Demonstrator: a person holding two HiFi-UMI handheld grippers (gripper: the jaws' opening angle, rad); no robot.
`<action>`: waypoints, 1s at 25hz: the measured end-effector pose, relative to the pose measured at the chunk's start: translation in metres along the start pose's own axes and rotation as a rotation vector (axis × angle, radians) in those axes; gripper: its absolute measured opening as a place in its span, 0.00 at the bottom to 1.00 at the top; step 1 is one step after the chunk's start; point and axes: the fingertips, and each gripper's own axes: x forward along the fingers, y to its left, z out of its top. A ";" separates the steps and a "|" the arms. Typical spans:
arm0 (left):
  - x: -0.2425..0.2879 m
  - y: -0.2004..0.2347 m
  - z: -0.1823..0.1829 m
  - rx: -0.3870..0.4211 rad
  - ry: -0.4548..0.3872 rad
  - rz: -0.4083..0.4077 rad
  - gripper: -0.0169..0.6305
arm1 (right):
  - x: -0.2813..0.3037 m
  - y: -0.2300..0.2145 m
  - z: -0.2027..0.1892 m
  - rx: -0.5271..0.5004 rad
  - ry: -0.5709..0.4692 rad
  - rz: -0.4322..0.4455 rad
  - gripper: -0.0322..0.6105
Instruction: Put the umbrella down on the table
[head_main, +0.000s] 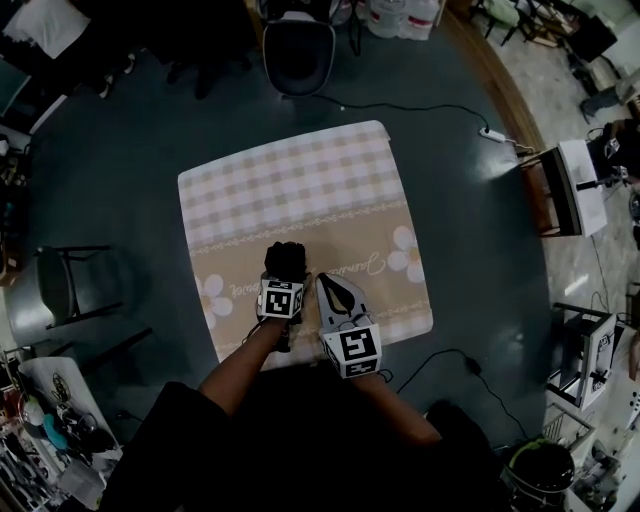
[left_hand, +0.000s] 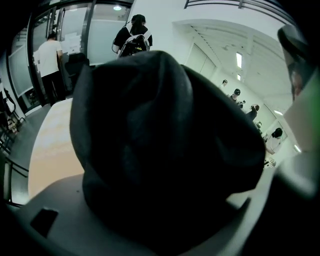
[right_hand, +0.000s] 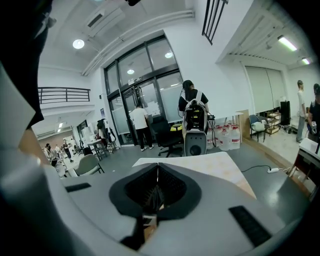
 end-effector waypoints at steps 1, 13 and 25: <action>0.006 0.001 -0.002 -0.001 0.020 -0.005 0.59 | 0.000 0.000 -0.001 -0.001 0.001 0.000 0.08; 0.037 0.011 -0.022 0.004 0.120 -0.002 0.59 | -0.003 0.001 -0.015 0.002 0.031 0.006 0.08; 0.018 0.000 -0.020 0.063 0.057 -0.105 0.64 | -0.013 0.005 -0.018 -0.006 0.034 -0.025 0.08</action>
